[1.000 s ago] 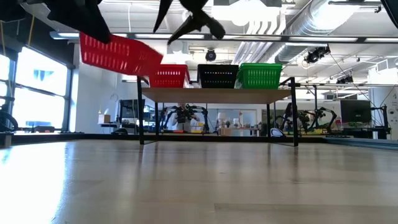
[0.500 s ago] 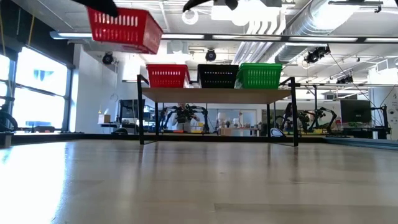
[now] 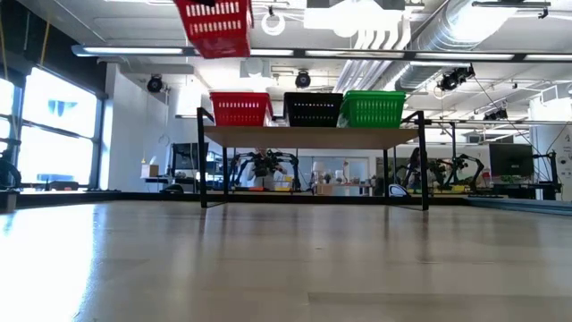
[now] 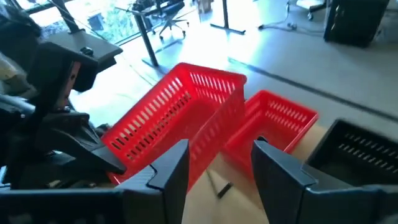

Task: Stack baskets on shelf by color
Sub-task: Stack the red bin on the stacked red bins on the shelf

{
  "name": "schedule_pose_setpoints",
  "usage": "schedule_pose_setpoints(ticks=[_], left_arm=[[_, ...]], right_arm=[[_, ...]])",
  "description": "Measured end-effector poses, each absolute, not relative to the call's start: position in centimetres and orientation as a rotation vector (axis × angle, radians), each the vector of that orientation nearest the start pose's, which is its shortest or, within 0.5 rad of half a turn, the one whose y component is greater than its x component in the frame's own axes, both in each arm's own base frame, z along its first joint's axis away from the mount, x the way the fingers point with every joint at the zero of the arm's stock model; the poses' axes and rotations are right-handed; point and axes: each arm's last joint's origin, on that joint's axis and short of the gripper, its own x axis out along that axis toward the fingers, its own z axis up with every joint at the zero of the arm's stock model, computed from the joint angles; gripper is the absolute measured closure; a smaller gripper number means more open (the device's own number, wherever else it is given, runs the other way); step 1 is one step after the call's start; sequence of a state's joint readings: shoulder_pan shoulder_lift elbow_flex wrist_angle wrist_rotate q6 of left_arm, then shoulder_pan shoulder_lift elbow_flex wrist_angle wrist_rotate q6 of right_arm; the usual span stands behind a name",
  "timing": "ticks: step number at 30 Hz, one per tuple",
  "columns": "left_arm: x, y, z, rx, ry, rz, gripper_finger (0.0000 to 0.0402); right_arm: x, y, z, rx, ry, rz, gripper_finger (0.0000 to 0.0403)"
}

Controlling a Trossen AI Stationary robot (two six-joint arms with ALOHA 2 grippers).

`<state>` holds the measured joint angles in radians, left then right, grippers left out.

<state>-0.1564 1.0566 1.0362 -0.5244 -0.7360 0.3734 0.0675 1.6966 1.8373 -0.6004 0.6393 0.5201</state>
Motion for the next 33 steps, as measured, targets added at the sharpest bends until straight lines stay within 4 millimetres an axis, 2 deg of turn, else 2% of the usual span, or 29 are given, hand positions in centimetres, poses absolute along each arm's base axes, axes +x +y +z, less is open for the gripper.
schedule_pose_setpoints(ticks=[10, 17, 26, 33], left_arm=[[21.9, 4.6, 35.0, 0.586, 0.558, 0.435, 0.0401], [21.2, 8.5, 35.0, 0.566, 0.558, 0.412, 0.0401], [21.3, 11.9, 33.7, 0.516, 0.598, 0.362, 0.0401], [22.1, 13.3, 32.4, 0.513, 0.655, 0.368, 0.0401]], right_arm=[[34.2, -2.3, 44.5, 0.245, 0.243, -0.703, 0.0247], [32.7, -4.0, 45.7, 0.192, 0.234, -0.740, 0.0247], [32.3, -6.2, 45.8, 0.165, 0.257, -0.740, 0.0247], [32.0, -7.7, 45.6, 0.184, 0.277, -0.722, 0.0247]])
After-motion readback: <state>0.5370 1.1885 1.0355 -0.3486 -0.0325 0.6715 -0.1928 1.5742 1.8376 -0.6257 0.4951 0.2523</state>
